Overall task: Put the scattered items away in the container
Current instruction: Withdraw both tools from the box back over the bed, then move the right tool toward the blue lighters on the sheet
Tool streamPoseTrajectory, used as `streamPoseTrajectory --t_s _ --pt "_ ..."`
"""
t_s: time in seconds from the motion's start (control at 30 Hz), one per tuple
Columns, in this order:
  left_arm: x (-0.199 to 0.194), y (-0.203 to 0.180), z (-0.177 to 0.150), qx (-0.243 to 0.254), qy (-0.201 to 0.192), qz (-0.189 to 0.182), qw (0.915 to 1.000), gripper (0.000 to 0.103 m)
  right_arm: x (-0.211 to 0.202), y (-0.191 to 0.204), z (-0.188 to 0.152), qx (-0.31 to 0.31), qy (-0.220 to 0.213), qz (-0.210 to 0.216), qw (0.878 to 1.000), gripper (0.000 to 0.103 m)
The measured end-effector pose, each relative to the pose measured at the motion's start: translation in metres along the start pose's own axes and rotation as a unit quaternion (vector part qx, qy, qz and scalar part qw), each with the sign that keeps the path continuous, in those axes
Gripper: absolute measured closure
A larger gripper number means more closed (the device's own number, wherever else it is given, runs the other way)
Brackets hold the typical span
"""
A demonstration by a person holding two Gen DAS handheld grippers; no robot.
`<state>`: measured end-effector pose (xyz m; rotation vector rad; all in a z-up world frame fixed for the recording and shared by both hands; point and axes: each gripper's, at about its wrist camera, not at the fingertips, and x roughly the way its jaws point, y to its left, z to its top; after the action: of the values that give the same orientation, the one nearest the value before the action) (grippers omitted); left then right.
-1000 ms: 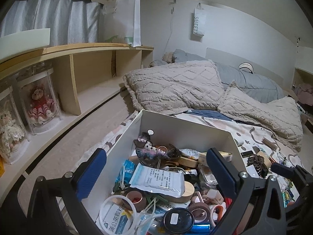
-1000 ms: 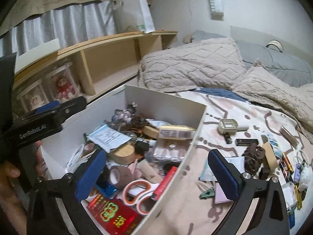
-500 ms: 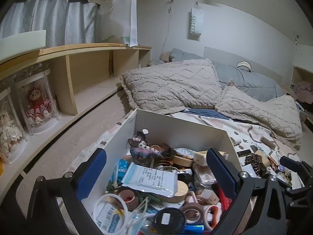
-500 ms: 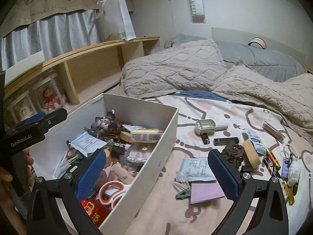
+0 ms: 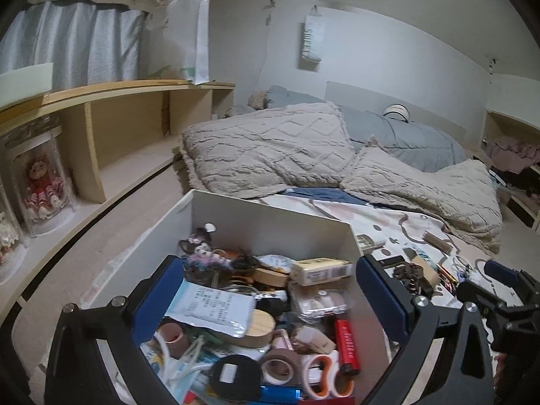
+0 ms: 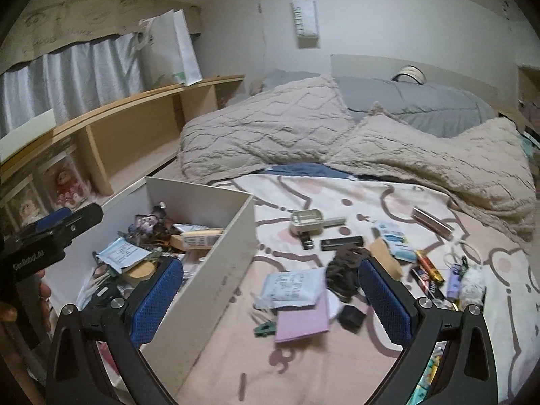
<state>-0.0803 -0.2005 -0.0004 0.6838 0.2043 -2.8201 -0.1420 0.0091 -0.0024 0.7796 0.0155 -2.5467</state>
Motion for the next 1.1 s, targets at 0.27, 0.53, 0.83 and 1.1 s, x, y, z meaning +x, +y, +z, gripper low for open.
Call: streamPoseTrajectory --t_s 0.27,0.53,0.83,1.1 --pt "-0.001 -0.037 -0.007 0.024 0.009 -0.044 0.9987 0.000 -0.009 -0.032 -0.015 0.015 0.011 -0.034 0.999 0.000" --pt "-0.004 -0.085 -0.023 0.067 0.023 -0.098 0.9927 0.000 -0.022 -0.064 -0.028 0.036 0.015 -0.066 0.997 0.000" --pt "-0.007 -0.119 -0.036 0.085 0.041 -0.148 0.9845 0.000 -0.038 -0.096 -0.039 0.044 0.019 -0.100 0.994 0.000" --pt "-0.005 -0.133 -0.044 0.080 0.046 -0.170 0.9810 0.000 -0.042 -0.136 -0.058 0.086 0.046 -0.118 0.988 0.000"
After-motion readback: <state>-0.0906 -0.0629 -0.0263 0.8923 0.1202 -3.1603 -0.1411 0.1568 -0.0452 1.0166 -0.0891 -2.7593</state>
